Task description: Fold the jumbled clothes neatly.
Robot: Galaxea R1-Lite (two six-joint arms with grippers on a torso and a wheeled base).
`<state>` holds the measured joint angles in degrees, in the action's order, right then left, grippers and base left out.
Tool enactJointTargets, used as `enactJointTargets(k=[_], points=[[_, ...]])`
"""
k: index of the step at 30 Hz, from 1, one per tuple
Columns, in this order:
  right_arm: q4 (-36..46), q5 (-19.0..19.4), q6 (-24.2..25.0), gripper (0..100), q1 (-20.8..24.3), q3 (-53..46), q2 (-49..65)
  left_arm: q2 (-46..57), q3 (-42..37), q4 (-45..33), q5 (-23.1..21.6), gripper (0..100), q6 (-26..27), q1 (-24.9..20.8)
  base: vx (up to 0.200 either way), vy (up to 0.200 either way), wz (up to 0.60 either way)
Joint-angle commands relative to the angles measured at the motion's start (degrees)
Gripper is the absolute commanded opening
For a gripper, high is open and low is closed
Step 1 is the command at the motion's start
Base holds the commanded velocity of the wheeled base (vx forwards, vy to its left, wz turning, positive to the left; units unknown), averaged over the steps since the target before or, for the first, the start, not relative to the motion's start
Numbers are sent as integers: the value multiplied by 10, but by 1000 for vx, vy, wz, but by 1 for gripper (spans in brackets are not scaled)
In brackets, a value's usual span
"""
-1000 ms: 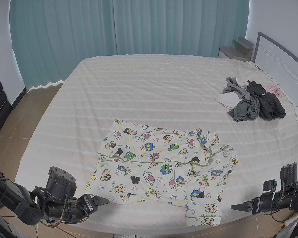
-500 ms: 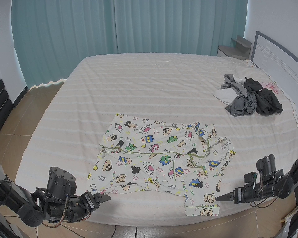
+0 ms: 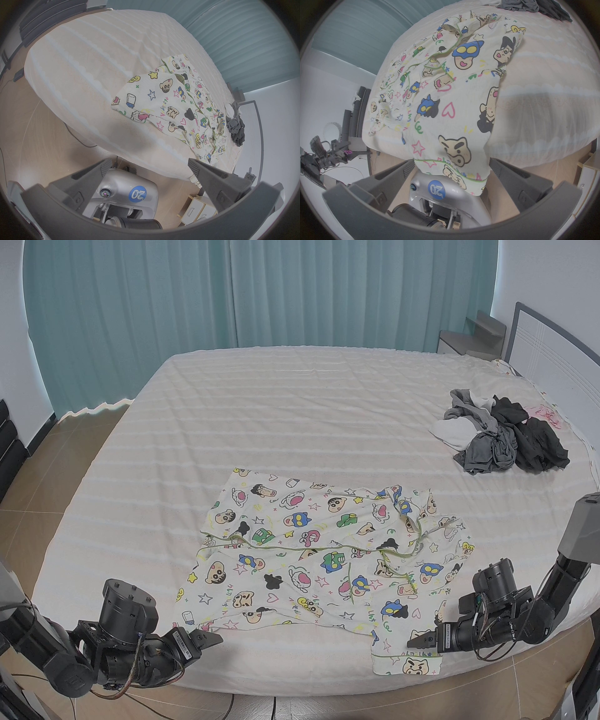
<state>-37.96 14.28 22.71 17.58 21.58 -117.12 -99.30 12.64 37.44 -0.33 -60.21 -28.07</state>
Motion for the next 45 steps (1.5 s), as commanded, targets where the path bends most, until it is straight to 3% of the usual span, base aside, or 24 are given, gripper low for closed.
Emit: enactJointTargets(k=[1,10,11,15,21,31,43,45], points=[[-1,-23,-3,100,4,7,-29,-4,0,0,0,100,0,2,0,0,0],[0,-28,-1,100,27,34,-47,-5,-1,0,-1,100,0,2,0,0,0],[-1,-33,-1,0,32,37,-53,-5,-1,0,-1,100,0,2,0,0,0],[0,-61,3,0,38,45,-56,-5,-2,0,-1,100,0,2,0,0,0],[1,-65,-8,0,25,1,-24,-5,-2,0,-1,100,0,2,0,0,0],[2,-39,-110,0,-54,-87,21,-5,-2,0,-1,100,0,1,0,0,0],[-2,-28,-140,0,-64,-124,21,-40,4,2,1,100,-1,5,0,0,0],[-8,-26,-138,0,-69,-125,24,-61,19,29,9,100,-28,32,0,0,0]])
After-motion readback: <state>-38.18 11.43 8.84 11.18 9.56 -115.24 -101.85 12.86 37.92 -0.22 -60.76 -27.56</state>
